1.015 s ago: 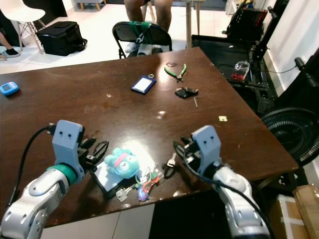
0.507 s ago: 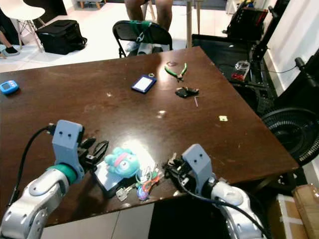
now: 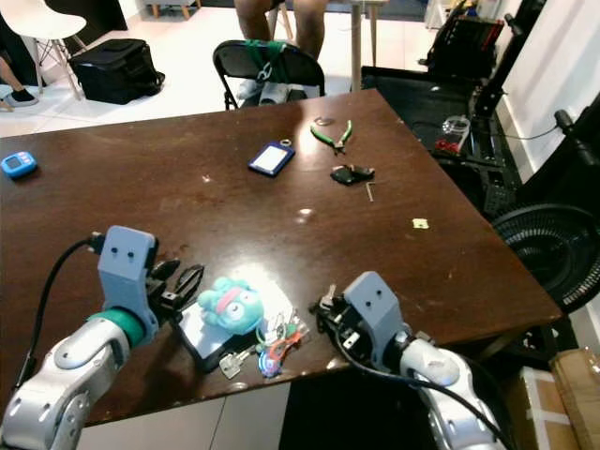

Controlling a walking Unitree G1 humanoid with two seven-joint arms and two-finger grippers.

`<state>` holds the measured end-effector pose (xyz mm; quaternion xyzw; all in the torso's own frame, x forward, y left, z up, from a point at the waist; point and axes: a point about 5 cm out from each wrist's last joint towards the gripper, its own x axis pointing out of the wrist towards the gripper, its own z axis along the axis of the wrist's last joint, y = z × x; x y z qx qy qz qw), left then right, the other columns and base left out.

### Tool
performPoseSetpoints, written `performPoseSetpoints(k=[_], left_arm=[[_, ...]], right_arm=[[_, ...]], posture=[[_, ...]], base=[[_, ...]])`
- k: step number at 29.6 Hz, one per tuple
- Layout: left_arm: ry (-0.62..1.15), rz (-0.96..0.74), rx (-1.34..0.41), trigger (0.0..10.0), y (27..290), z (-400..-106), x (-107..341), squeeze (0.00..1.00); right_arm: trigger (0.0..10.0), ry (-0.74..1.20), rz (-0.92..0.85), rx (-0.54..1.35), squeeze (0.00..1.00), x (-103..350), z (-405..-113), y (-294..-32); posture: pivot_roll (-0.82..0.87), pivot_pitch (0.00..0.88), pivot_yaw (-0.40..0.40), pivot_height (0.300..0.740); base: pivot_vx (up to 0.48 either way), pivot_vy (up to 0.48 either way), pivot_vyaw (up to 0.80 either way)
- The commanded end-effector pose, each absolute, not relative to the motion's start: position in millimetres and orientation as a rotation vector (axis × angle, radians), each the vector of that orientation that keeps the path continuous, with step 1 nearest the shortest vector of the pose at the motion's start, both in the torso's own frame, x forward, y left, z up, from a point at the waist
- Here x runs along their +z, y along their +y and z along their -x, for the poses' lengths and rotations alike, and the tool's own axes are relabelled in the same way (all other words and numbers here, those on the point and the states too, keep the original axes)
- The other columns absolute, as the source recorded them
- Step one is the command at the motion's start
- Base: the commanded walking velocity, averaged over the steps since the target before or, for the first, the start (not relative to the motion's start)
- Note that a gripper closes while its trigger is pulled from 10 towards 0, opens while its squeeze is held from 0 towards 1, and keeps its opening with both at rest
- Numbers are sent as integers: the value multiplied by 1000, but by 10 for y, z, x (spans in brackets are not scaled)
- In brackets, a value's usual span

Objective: Hang keys on a hook

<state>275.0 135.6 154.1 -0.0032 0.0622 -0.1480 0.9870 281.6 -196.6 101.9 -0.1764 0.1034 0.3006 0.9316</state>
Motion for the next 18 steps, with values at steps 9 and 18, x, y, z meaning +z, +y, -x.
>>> performPoseSetpoints(k=[9, 18], left_arm=[[147, 6, -289, 10000, 1388, -2739, 1500, 0], [148, 6, -288, 10000, 1389, -2738, 1499, 0]], right_arm=[[0, 302, 355, 549, 0, 822, -2792, -2071], [0, 285, 340, 537, 0, 846, -2807, -2072]], posture=[[-114, 75, 135, 740], [-113, 73, 137, 740]], base=[[0, 0, 0], [0, 0, 0]])
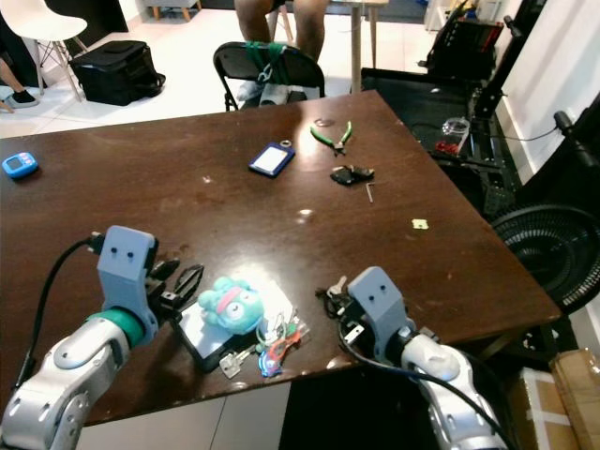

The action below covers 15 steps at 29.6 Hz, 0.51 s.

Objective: Hang keys on a hook

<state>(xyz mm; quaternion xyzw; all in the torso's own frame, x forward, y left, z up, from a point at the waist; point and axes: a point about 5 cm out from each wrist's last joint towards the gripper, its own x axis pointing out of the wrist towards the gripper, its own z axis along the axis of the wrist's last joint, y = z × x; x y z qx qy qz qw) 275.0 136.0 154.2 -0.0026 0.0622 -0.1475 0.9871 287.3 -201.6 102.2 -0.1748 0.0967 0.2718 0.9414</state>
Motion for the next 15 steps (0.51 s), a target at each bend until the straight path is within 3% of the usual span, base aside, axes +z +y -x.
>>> performPoseSetpoints(k=[1, 3, 6, 8, 10, 15], left_arm=[[148, 6, -288, 10000, 1390, -2737, 1499, 0], [148, 6, -288, 10000, 1390, -2737, 1499, 0], [150, 5, -288, 10000, 1395, -2735, 1499, 0], [150, 5, -288, 10000, 1395, -2735, 1499, 0], [151, 4, -289, 10000, 1399, -2736, 1500, 0], [151, 5, -289, 10000, 1401, -2739, 1502, 0]], right_arm=[[0, 244, 304, 514, 0, 915, -2838, -2069], [0, 244, 304, 514, 0, 915, -2838, -2069], [0, 18, 127, 443, 0, 1407, -2970, -2029], [0, 18, 127, 443, 0, 1407, -2970, -2029], [0, -152, 15, 431, 0, 1831, -3002, -1977], [0, -194, 8, 435, 0, 1948, -3010, -1940]], posture=[[-113, 74, 137, 740], [-113, 74, 137, 740], [-112, 80, 140, 740], [-112, 80, 140, 740], [-115, 82, 142, 740], [-115, 83, 141, 740]], base=[[0, 0, 0], [0, 0, 0], [0, 0, 0], [0, 0, 0], [0, 0, 0], [0, 0, 0]])
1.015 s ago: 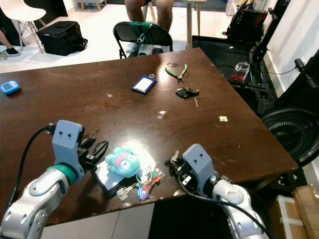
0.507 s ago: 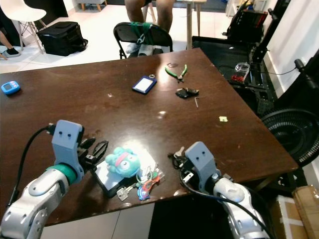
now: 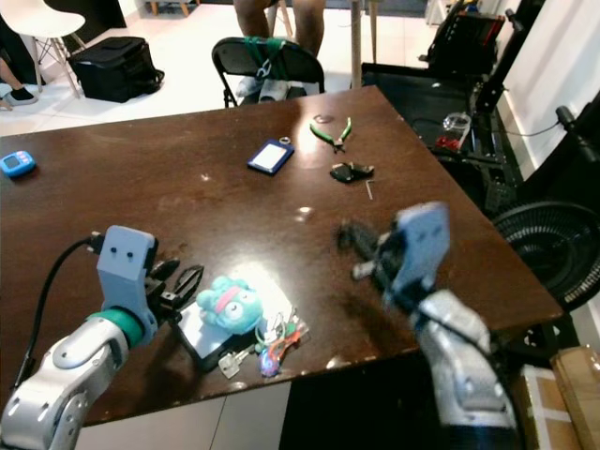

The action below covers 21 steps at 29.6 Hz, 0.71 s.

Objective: Hang keys on a hook

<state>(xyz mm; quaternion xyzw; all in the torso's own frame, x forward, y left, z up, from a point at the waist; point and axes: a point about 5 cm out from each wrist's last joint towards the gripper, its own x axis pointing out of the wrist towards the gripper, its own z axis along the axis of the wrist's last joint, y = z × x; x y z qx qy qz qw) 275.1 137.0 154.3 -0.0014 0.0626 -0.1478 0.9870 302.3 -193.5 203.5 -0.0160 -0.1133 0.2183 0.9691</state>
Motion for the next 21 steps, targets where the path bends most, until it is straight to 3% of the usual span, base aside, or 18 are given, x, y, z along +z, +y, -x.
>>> performPoseSetpoints(k=[1, 5, 6, 21], left_arm=[[151, 5, -289, 10000, 1401, -2739, 1502, 0], [151, 5, -288, 10000, 1400, -2739, 1502, 0], [151, 4, -287, 10000, 1398, -2739, 1503, 0], [148, -4, -283, 10000, 1406, -2738, 1507, 0]], right_arm=[[0, -190, 15, 428, 0, 1934, -3015, -1941], [0, -183, 21, 417, 0, 1909, -3019, -1947], [10000, -162, 24, 402, 0, 1840, -3027, -1948], [10000, -74, 41, 358, 0, 1603, -2983, -1944]], posture=[[-115, 83, 141, 740], [-110, 82, 141, 740], [-110, 82, 141, 740], [-108, 81, 143, 740]], base=[[0, 0, 0], [0, 0, 0], [0, 0, 0], [0, 0, 0]])
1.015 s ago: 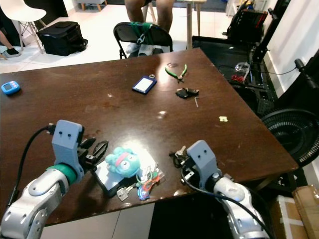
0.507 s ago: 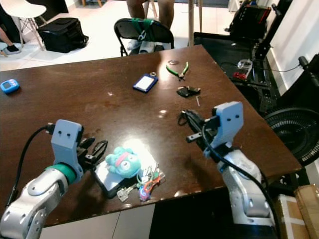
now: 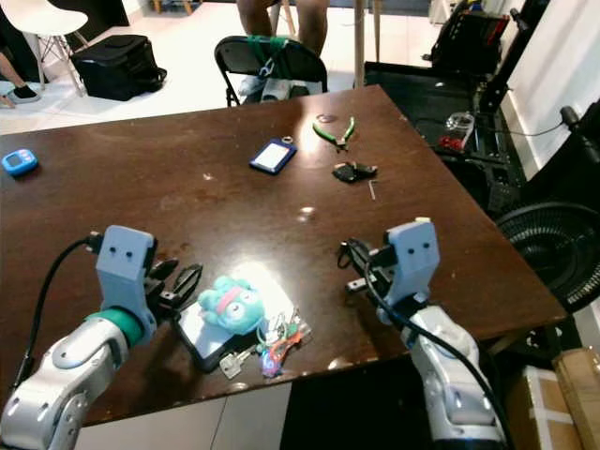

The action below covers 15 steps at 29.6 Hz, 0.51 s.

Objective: Hang keys on a hook

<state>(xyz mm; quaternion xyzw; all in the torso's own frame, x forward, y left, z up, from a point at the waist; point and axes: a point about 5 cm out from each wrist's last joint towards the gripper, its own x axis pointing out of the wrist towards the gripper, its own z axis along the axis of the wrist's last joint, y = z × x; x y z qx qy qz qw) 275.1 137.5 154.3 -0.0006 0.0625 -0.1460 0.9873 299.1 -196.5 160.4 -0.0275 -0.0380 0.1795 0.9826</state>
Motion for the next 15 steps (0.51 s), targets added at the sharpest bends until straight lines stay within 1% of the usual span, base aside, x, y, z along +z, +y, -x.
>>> performPoseSetpoints(k=[1, 8, 9, 10, 11, 12, 13, 15], left_arm=[[147, -6, -281, 10000, 1410, -2740, 1508, 0], [146, -9, -279, 10000, 1412, -2741, 1508, 0], [145, -10, -276, 10000, 1413, -2739, 1510, 0], [145, -10, -276, 10000, 1413, -2739, 1510, 0], [145, -10, -274, 10000, 1413, -2737, 1509, 0], [145, -10, -274, 10000, 1413, -2737, 1509, 0], [146, -10, -273, 10000, 1412, -2735, 1508, 0], [146, -10, -273, 10000, 1412, -2735, 1508, 0]], right_arm=[[10000, -76, 38, 352, 0, 1610, -2986, -1938], [10000, -41, 71, 372, 0, 1551, -2975, -1915], [10000, 30, 141, 413, 0, 1393, -2915, -1898], [10000, 30, 141, 413, 0, 1393, -2915, -1898], [10000, 89, 191, 434, 0, 1258, -2866, -1905], [10000, 89, 191, 434, 0, 1258, -2866, -1905], [10000, 142, 219, 442, 1000, 1143, -2833, -1933], [10000, 142, 219, 442, 1000, 1143, -2833, -1933]], posture=[[-108, 81, 142, 740], [-108, 81, 142, 740], [-104, 84, 138, 740], [-104, 84, 138, 740], [-107, 84, 139, 740], [-107, 84, 139, 740], [-107, 85, 140, 740], [-107, 85, 140, 740]], base=[[0, 0, 0], [0, 0, 0], [0, 0, 0], [0, 0, 0], [0, 0, 0], [0, 0, 0], [0, 0, 0], [0, 0, 0]])
